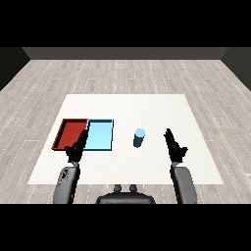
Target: Pick the blue can and put it in the blue box
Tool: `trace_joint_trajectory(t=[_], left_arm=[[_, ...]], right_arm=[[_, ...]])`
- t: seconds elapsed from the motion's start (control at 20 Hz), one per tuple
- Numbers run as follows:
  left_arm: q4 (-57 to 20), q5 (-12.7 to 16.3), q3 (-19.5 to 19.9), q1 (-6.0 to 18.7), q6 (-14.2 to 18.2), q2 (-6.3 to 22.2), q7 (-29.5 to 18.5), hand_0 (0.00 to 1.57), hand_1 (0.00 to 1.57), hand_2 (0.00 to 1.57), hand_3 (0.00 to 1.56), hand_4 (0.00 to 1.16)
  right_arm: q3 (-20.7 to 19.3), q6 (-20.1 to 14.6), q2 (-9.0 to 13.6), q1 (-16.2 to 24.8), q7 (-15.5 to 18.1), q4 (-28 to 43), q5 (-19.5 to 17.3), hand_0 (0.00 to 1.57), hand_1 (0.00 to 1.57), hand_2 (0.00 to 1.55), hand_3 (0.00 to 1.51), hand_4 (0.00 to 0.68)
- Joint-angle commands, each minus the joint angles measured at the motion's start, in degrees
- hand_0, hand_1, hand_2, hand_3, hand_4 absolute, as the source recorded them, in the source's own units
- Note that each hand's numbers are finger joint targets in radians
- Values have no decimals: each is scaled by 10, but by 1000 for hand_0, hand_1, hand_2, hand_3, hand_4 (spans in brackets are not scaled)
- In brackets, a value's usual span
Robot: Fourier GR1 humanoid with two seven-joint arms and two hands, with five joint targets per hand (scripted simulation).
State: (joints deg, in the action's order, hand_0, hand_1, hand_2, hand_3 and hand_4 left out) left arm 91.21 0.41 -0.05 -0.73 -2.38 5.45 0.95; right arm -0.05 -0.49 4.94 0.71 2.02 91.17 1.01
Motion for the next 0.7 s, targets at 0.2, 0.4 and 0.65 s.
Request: trace_joint_trajectory(t=[0.2, 0.4, 0.65], left_arm=[[-19, -21, 1, 5, 3, -10, -8, 0, 0, 0, 0, 0], [42, 29, 20, 26, 3, -51, -175, 0, 0, 0, 0, 0], [0, 71, 40, 2, -48, -33, -243, 0, 0, 0, 0, 0]], right_arm=[[-29, 1, 12, -90, -19, -76, -17, 0, 0, 0, 0, 0], [-25, 58, -31, -91, 90, -25, 71, 0, 0, 0, 0, 0], [-56, 107, 6, -96, 109, -50, 103, 0, 0, 0, 0, 0]])
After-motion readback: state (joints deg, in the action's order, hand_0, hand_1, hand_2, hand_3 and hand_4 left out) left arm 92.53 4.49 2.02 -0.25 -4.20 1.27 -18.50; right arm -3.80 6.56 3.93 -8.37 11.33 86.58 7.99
